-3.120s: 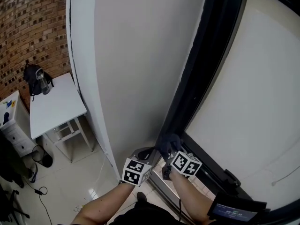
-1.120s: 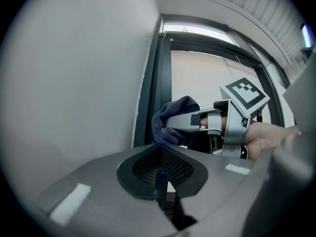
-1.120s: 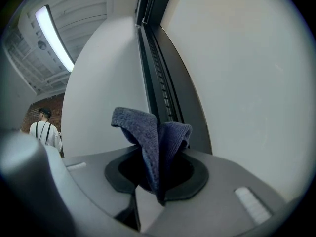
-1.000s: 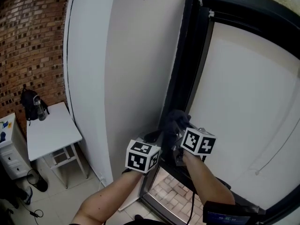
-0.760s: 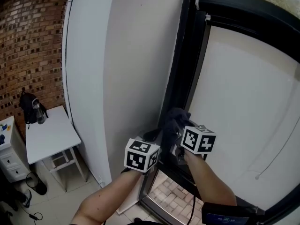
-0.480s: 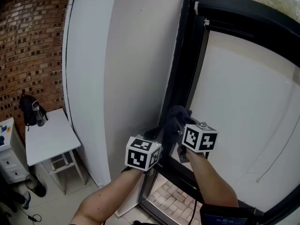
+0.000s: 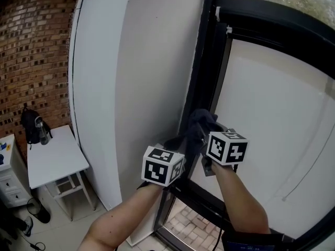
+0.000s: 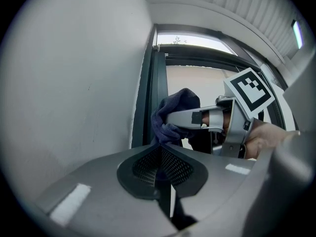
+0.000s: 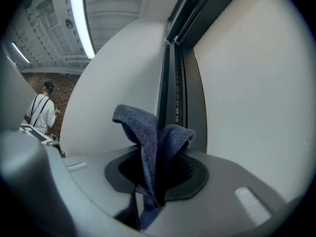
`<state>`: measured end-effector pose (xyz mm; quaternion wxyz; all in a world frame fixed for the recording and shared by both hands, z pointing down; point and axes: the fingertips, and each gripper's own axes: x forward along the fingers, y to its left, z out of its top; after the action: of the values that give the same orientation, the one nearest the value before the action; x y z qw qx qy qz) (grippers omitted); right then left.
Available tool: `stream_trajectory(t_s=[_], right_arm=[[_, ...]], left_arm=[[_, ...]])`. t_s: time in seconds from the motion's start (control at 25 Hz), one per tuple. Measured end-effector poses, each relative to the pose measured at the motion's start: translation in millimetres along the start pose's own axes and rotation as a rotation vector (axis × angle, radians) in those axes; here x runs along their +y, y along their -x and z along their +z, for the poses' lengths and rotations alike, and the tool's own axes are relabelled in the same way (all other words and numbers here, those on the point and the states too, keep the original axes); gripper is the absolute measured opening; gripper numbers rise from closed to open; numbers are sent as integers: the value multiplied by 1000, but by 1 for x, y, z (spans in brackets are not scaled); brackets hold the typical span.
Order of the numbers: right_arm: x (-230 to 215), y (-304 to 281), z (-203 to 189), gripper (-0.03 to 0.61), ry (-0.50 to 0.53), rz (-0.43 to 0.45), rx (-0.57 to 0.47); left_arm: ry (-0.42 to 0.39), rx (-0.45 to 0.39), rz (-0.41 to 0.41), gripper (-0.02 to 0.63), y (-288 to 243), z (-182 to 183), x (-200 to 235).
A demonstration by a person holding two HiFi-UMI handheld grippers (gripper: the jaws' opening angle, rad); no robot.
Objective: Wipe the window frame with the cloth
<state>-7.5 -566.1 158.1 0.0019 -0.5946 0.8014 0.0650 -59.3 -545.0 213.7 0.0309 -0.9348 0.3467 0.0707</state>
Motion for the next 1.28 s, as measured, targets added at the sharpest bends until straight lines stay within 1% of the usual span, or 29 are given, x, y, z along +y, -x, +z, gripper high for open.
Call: stream_trajectory(t_s=[0.2, 0.64, 0.92, 1.04, 1.16, 1.28], right_arm=[[-2, 1, 23, 100, 23, -2, -31], [-6, -7, 67, 100, 64, 5, -99], [-7, -8, 94, 100, 99, 4, -137], [-7, -9, 106, 100, 108, -2, -157], [-8, -9, 118, 100, 119, -3, -175], [-9, -9, 132, 100, 132, -8, -194]], left_arm=[[5, -10, -2, -8, -5, 12, -2], [-21, -59, -1, -8, -18, 53, 3], [-19, -100, -19, -8, -21, 77, -2], [-13, -122, -5, -8, -20, 90, 3], [-22, -136, 10, -8, -20, 103, 6], [-37, -145, -3, -8, -23, 114, 4]])
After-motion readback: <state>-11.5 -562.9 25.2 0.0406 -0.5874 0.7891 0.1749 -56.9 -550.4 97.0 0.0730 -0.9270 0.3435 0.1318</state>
